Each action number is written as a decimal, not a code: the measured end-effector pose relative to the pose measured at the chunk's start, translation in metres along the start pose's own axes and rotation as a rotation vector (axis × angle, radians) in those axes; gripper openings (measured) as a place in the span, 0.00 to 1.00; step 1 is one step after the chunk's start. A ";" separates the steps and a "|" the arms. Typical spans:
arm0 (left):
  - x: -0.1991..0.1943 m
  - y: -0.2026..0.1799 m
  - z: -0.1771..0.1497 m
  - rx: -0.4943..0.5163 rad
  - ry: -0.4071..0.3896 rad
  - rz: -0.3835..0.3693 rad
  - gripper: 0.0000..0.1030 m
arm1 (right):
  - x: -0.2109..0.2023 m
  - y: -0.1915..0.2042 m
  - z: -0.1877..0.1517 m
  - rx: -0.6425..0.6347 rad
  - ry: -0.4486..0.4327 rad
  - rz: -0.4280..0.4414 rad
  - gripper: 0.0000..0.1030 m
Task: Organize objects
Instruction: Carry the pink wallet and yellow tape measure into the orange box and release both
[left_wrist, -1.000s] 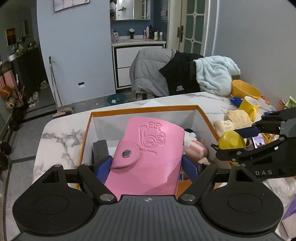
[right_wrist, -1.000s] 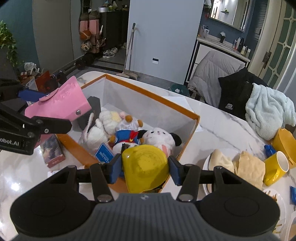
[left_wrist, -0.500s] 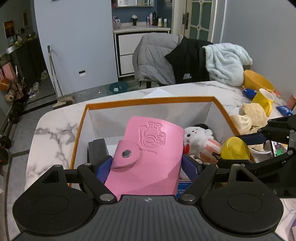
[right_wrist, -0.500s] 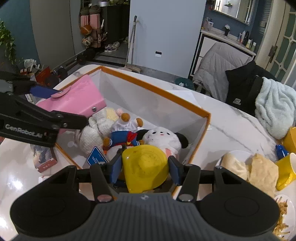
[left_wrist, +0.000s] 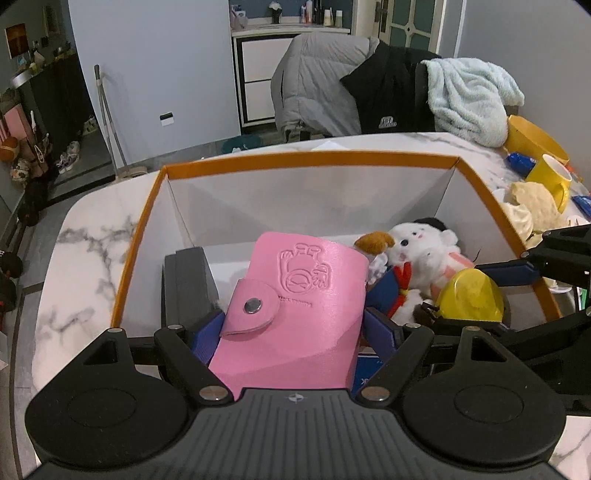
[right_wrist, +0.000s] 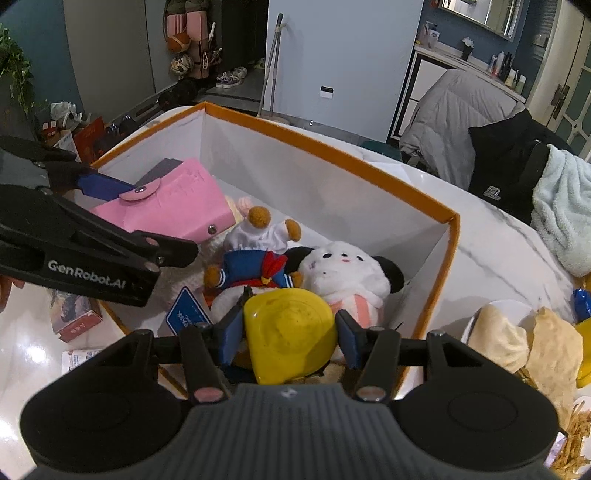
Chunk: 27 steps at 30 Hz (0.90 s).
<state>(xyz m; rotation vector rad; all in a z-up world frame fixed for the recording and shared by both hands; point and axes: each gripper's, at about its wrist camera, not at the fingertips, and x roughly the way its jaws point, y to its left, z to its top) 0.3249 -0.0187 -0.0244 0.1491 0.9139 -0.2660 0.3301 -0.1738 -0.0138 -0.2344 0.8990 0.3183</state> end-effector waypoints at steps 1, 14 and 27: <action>0.002 0.000 -0.001 -0.001 0.003 -0.001 0.91 | 0.002 0.000 0.000 0.002 0.001 0.003 0.54; 0.021 0.002 -0.010 -0.007 0.044 0.008 0.92 | 0.014 -0.002 0.001 0.029 0.008 -0.008 0.54; 0.027 0.000 -0.015 -0.006 0.091 0.008 0.91 | 0.015 0.002 0.000 0.015 0.001 -0.068 0.69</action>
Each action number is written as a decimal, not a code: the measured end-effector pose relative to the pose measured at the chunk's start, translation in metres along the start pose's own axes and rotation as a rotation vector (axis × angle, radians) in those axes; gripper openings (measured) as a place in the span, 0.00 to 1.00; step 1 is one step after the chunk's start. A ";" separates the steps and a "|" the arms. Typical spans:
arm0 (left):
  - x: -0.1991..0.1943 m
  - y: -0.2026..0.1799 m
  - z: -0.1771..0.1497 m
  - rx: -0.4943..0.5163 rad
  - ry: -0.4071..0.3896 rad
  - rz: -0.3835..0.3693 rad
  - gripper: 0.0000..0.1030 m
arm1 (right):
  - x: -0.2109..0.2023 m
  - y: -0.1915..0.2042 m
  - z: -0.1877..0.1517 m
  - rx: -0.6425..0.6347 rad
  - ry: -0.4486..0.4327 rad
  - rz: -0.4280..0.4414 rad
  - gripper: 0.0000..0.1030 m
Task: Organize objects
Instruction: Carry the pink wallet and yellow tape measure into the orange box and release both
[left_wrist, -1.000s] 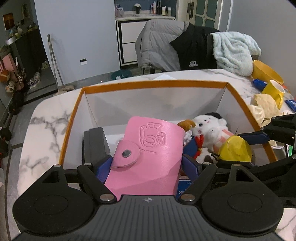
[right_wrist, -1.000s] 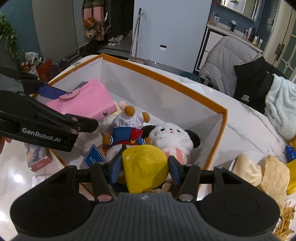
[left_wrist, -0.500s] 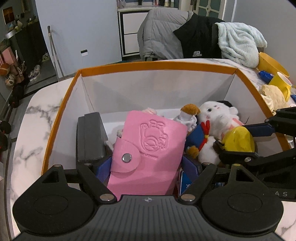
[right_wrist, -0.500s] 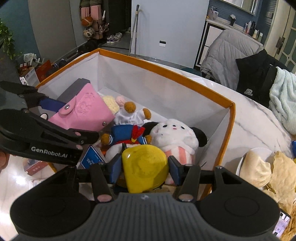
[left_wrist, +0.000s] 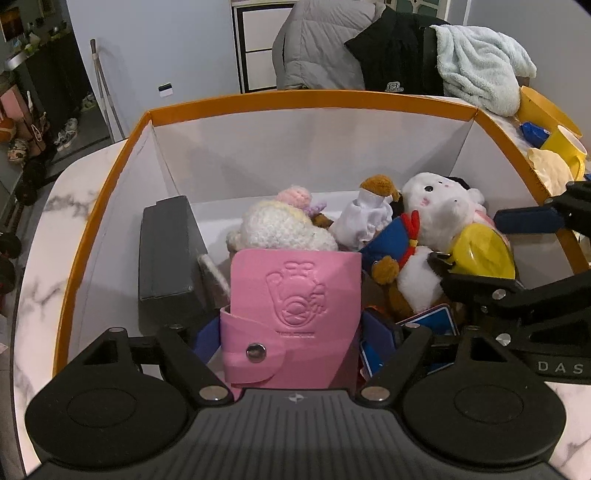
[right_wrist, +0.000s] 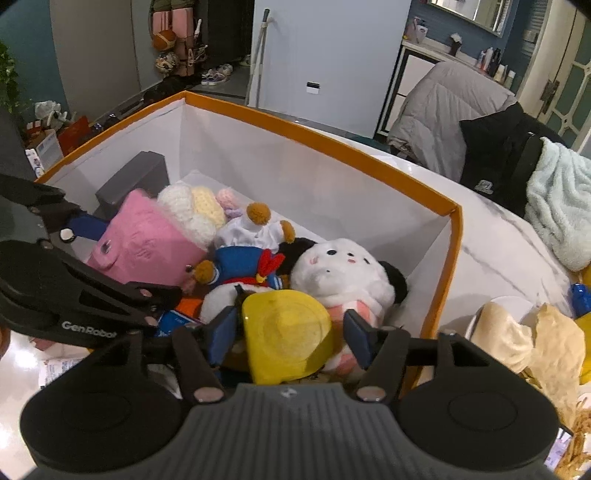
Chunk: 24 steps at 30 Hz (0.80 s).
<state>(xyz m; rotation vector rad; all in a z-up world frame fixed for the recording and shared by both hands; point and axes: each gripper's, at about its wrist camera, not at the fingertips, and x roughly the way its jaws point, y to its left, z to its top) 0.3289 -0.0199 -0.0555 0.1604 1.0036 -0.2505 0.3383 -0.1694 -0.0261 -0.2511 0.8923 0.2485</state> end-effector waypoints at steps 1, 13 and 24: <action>-0.001 0.000 -0.001 -0.001 -0.003 0.001 0.91 | 0.000 -0.001 0.000 0.001 -0.001 -0.004 0.71; -0.026 0.000 -0.001 0.004 -0.045 0.015 0.91 | -0.017 0.000 -0.001 0.011 -0.027 0.001 0.86; -0.063 -0.003 -0.002 0.013 -0.096 0.016 0.91 | -0.054 0.002 -0.005 0.012 -0.063 -0.010 0.86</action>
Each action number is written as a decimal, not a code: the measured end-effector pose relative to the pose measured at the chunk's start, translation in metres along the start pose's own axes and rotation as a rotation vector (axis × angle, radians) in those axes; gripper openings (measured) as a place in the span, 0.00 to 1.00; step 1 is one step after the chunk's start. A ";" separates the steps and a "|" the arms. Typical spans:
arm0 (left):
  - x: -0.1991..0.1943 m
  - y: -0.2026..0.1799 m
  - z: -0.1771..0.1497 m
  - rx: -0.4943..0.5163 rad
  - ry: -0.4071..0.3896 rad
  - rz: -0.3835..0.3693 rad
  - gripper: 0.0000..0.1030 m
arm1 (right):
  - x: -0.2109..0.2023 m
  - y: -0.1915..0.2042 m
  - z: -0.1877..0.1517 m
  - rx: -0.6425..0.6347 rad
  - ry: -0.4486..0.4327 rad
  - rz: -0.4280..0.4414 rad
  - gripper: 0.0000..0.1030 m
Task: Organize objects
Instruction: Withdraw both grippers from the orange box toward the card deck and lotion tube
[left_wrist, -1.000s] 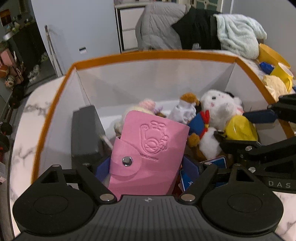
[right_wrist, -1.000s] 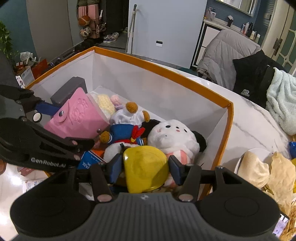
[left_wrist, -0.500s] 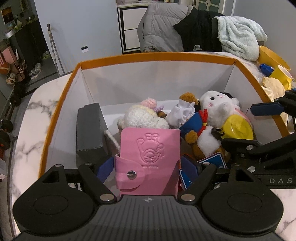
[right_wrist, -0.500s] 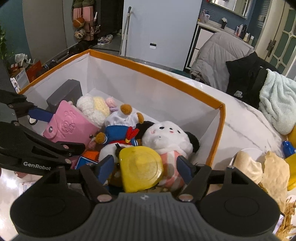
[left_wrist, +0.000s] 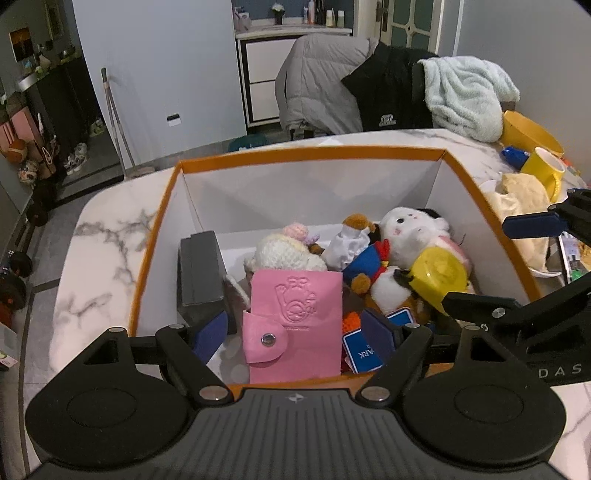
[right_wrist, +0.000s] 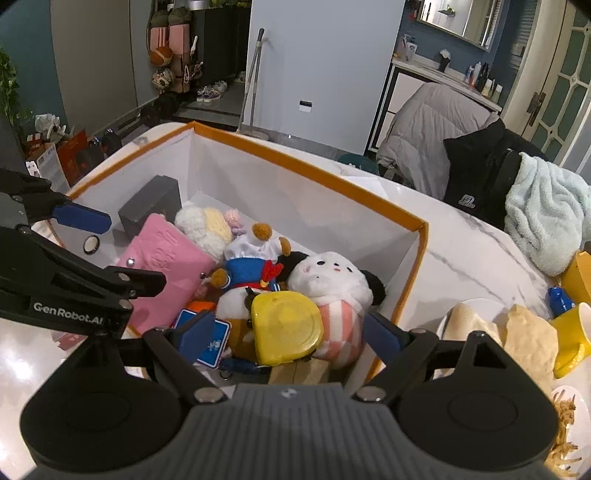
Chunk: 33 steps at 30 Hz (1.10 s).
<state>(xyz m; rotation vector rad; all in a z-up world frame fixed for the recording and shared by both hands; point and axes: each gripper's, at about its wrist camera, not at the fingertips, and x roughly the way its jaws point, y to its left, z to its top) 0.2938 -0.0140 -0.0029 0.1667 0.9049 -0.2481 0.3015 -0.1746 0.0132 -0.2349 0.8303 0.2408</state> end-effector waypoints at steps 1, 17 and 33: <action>-0.004 0.000 0.000 0.000 -0.005 0.001 0.91 | -0.003 0.000 0.000 0.000 -0.004 -0.001 0.86; -0.070 0.017 -0.026 -0.044 -0.128 -0.050 0.91 | -0.065 0.022 -0.019 -0.017 -0.056 0.008 0.86; -0.076 0.074 -0.093 -0.143 -0.186 -0.127 0.91 | -0.037 0.069 -0.083 0.037 0.009 0.095 0.87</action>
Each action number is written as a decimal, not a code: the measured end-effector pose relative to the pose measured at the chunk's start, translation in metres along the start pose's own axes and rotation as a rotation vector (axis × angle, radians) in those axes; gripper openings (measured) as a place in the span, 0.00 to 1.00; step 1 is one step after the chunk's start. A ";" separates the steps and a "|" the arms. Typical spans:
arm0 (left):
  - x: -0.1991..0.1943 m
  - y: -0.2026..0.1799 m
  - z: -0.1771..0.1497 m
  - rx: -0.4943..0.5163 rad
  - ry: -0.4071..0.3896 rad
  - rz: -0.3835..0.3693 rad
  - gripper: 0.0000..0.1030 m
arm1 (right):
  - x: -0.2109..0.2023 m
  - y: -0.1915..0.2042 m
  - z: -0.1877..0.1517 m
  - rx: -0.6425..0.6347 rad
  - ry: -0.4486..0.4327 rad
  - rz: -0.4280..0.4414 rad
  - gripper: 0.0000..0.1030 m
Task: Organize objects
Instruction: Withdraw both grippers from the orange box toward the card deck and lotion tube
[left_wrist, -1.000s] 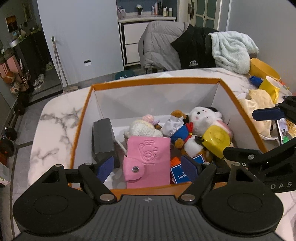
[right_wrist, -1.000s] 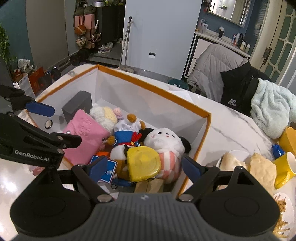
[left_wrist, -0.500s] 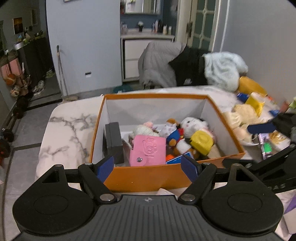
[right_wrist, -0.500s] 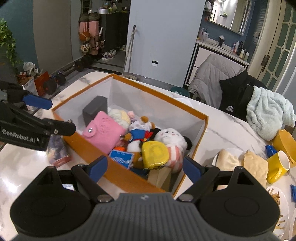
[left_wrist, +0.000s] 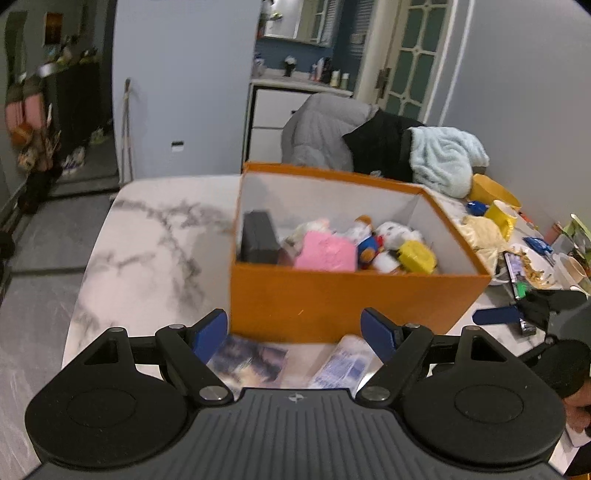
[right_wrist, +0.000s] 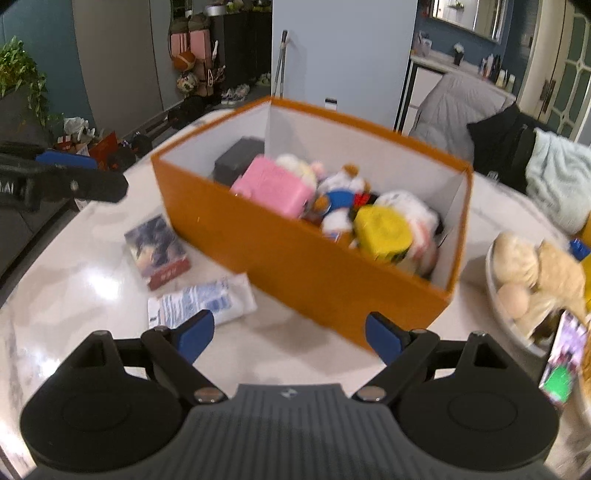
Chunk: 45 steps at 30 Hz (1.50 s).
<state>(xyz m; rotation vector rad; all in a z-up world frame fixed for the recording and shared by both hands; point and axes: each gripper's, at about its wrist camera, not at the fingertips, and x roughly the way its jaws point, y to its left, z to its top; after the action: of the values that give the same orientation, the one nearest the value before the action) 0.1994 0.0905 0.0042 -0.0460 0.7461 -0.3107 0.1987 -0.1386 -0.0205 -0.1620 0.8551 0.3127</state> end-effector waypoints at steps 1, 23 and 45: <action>0.003 0.004 -0.004 -0.010 0.006 0.004 0.91 | 0.005 0.002 -0.003 0.006 0.007 0.003 0.87; 0.072 0.047 -0.050 -0.637 0.134 0.188 0.91 | 0.036 0.031 -0.035 0.048 0.055 0.064 0.87; 0.090 0.021 -0.046 -0.363 0.201 0.379 0.93 | 0.045 0.019 -0.043 0.089 0.060 0.081 0.87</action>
<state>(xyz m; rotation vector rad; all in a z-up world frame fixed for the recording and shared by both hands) 0.2362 0.0874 -0.0920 -0.2157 0.9851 0.1875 0.1894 -0.1225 -0.0826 -0.0548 0.9351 0.3461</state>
